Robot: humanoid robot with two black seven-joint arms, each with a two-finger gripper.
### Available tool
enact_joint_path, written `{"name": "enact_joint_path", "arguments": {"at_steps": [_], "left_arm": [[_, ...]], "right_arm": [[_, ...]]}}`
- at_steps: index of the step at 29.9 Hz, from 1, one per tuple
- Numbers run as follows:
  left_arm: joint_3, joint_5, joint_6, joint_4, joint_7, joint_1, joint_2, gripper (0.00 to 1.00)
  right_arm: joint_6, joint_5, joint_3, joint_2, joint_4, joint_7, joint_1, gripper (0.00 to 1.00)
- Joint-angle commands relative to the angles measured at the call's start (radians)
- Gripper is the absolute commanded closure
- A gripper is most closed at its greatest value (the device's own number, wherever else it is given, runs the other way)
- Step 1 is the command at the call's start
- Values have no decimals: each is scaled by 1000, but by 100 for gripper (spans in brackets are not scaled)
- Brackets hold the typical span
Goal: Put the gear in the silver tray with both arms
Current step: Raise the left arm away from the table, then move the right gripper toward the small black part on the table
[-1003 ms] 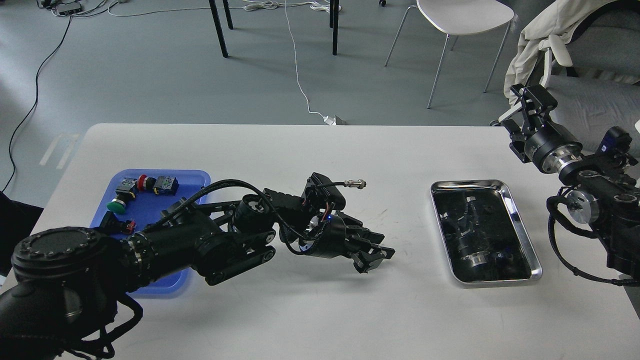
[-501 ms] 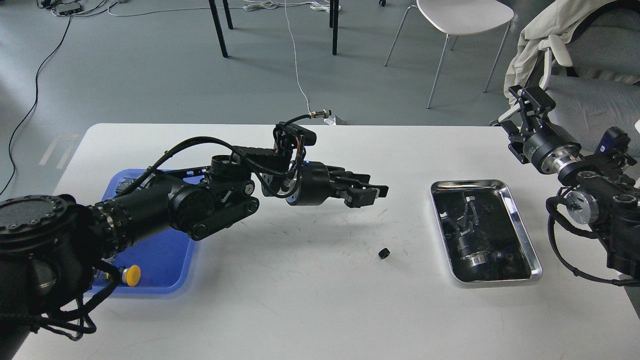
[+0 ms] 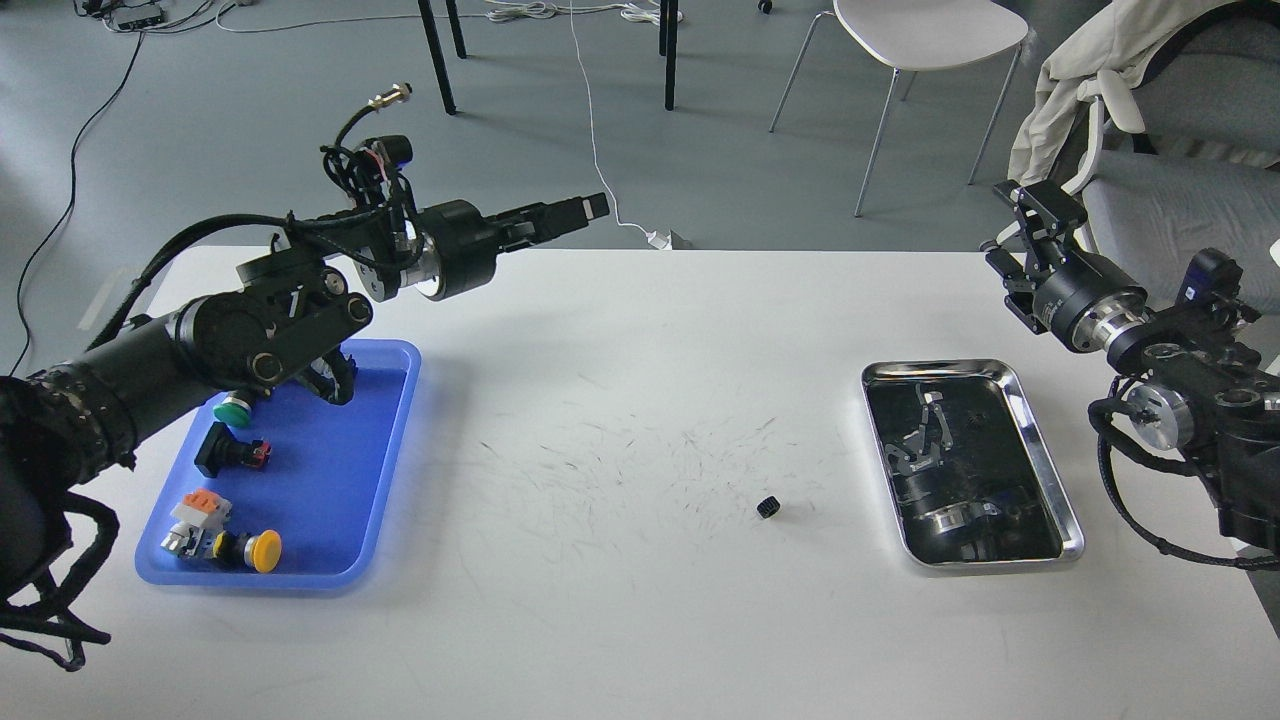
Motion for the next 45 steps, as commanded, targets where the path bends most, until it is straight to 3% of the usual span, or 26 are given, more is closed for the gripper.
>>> {"name": "enact_joint_path", "arguments": {"at_steps": [1, 11, 18, 24, 35, 45], "left_arm": [[1, -141, -5, 114, 0, 6, 5, 17], [-4, -312, -11, 271, 0, 34, 6, 13], [-62, -601, -86, 320, 0, 45, 3, 12], [-75, -698, -201, 332, 0, 89, 17, 9], [-119, -739, -307, 322, 0, 169, 110, 9], [-111, -734, -308, 322, 0, 203, 132, 8]], "right_arm": [[1, -1, -89, 2, 2, 0, 34, 8], [3, -3, -275, 65, 7, 0, 141, 8], [7, -16, -303, 52, 90, 0, 183, 8], [13, -157, -343, 48, 153, 0, 238, 8], [13, -493, -422, 45, 237, 0, 345, 8], [13, -847, -481, 52, 334, 0, 388, 8]]}}
